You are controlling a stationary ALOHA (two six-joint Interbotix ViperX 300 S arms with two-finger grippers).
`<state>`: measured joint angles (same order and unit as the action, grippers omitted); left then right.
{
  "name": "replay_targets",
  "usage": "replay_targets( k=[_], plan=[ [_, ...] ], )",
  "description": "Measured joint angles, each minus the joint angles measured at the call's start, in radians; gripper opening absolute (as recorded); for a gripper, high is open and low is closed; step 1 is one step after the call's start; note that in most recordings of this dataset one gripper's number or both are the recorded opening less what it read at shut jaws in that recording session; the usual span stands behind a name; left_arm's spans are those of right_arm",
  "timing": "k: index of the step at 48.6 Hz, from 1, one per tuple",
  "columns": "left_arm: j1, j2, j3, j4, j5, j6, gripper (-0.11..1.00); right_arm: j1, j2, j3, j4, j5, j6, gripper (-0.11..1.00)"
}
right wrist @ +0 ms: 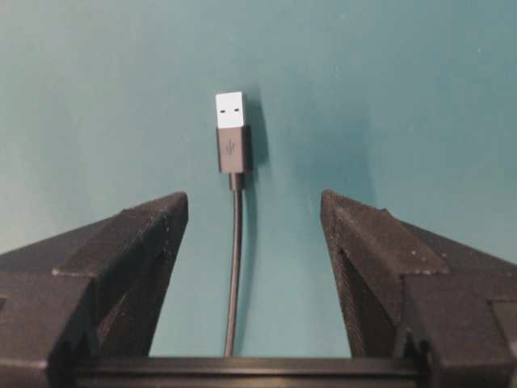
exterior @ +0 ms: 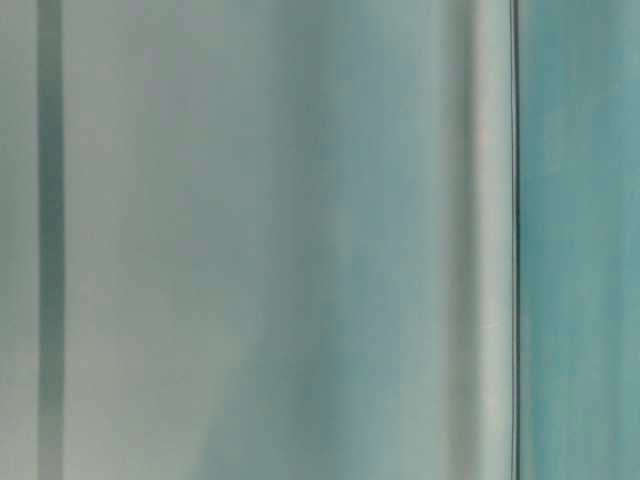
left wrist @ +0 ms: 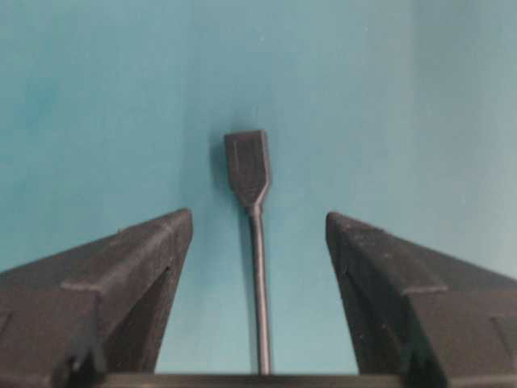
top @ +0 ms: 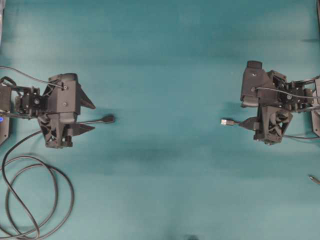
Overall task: Insert the USB using both arms.
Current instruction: 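Close both grippers on the USB connector bodies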
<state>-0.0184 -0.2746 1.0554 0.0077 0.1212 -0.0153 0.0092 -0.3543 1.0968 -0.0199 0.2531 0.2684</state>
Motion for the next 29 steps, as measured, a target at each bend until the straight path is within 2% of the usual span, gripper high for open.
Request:
replay_targets(
  k=[8,29],
  plan=[
    [0.002,0.026,-0.003,0.002,-0.034,0.0,0.82,0.0,0.011,0.0,-0.023,-0.015,0.0,0.68],
    [0.008,0.055,-0.014,0.002,-0.048,0.0,0.82,0.048,0.149,-0.043,-0.028,-0.055,-0.002,0.6]
  ],
)
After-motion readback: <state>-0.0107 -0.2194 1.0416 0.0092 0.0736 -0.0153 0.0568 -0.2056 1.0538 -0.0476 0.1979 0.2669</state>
